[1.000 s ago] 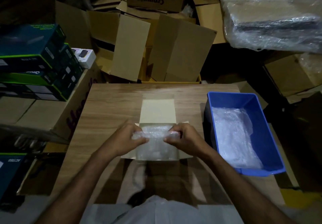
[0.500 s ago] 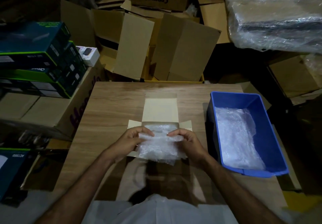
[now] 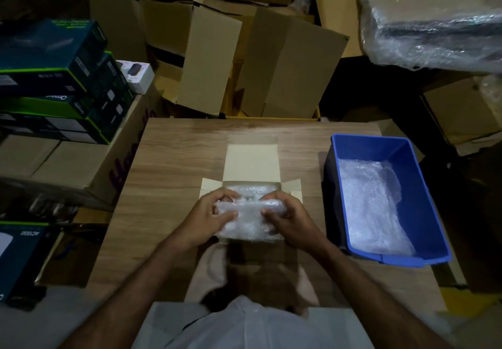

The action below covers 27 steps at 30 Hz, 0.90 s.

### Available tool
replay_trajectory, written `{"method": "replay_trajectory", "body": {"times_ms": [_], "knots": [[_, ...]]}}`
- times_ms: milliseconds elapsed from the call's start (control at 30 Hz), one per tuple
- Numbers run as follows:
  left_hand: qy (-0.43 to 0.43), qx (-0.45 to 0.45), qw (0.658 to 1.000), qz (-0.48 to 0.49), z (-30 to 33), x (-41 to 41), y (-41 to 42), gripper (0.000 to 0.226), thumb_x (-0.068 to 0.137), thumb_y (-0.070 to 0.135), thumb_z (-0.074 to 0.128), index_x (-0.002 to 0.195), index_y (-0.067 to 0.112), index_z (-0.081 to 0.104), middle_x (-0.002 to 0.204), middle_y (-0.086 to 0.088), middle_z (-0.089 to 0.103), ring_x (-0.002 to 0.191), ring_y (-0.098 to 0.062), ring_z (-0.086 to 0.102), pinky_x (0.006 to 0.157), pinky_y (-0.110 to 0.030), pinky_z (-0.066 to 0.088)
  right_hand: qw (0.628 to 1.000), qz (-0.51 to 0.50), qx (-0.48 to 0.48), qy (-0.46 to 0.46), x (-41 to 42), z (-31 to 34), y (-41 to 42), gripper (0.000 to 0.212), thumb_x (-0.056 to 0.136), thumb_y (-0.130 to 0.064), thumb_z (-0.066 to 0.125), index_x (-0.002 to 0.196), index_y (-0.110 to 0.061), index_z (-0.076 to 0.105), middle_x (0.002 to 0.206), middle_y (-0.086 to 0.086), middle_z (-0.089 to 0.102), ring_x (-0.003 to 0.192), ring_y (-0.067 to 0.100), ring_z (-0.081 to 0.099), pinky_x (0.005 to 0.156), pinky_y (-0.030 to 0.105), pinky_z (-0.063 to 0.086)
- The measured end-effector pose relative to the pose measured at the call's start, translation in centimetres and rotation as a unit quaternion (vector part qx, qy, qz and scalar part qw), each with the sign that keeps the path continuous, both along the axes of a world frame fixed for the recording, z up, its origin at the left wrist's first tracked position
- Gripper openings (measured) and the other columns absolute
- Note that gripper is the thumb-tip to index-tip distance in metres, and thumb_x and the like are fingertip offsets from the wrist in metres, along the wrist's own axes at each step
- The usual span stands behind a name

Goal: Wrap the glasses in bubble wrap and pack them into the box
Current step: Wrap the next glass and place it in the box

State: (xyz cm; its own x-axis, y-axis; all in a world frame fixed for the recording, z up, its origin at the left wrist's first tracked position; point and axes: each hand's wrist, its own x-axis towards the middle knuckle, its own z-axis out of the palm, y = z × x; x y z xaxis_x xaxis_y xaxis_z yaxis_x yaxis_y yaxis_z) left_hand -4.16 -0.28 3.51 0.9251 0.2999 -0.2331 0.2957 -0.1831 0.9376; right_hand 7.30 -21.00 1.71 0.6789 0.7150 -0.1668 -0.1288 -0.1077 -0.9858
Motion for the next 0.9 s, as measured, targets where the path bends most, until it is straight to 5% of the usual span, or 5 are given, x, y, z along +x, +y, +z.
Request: {"method": "replay_trajectory", "body": {"times_ms": [133,300,533,700,900], "knots": [[0.036,0.007,0.999,-0.026,-1.4,-0.1,0.3,0.026,0.093,-0.003,0.064,0.099,0.020,0.075,0.114,-0.008,0.068,0.104,-0.025,0.069,0.076,-0.032,0.059,1.000,-0.008,-0.002,0.005,-0.2,-0.9,0.3,0.025,0.091,0.017,0.052,0.089,0.003,0.073,0.092,0.007,0.069,0.081,0.023,0.070,0.064,0.032,0.060],[0.113,-0.180,0.977,-0.008,-1.1,0.0,0.5,0.026,0.102,0.013,0.054,0.119,0.004,0.071,0.123,-0.002,0.073,0.115,-0.011,0.067,0.097,-0.028,0.054,0.993,-0.012,-0.047,0.107,0.2,-1.2,-0.2,0.021,0.099,-0.009,0.060,0.103,0.007,0.073,0.110,0.010,0.073,0.099,0.017,0.072,0.079,0.026,0.060],[0.097,0.003,0.995,-0.031,-3.2,1.0,1.6,0.052,0.088,-0.003,0.072,0.135,0.015,0.061,0.120,-0.015,0.068,0.113,-0.025,0.067,0.095,-0.039,0.057,0.988,0.000,-0.132,-0.082,0.7,-2.8,0.1,0.029,0.088,-0.006,0.074,0.115,-0.015,0.070,0.105,0.001,0.073,0.091,0.014,0.073,0.076,0.035,0.064],[0.060,0.183,0.977,-0.094,-3.9,2.3,1.5,0.021,0.085,0.015,0.080,0.103,0.024,0.073,0.105,0.013,0.071,0.096,-0.002,0.065,0.086,-0.032,0.058,0.961,-0.018,-0.193,-0.197,0.2,-3.3,-0.2,0.013,0.087,-0.015,0.075,0.098,-0.023,0.076,0.097,-0.008,0.075,0.086,0.003,0.071,0.078,0.031,0.062],[-0.075,0.339,0.923,-0.164,-3.8,7.6,0.2,0.015,0.087,0.005,0.070,0.092,0.019,0.066,0.096,0.004,0.065,0.089,-0.015,0.060,0.075,-0.035,0.052,0.927,-0.073,-0.256,-0.265,-1.4,-3.6,-1.0,0.019,0.090,-0.016,0.069,0.109,-0.019,0.073,0.112,-0.006,0.062,0.095,-0.001,0.058,0.083,0.022,0.056]]}}
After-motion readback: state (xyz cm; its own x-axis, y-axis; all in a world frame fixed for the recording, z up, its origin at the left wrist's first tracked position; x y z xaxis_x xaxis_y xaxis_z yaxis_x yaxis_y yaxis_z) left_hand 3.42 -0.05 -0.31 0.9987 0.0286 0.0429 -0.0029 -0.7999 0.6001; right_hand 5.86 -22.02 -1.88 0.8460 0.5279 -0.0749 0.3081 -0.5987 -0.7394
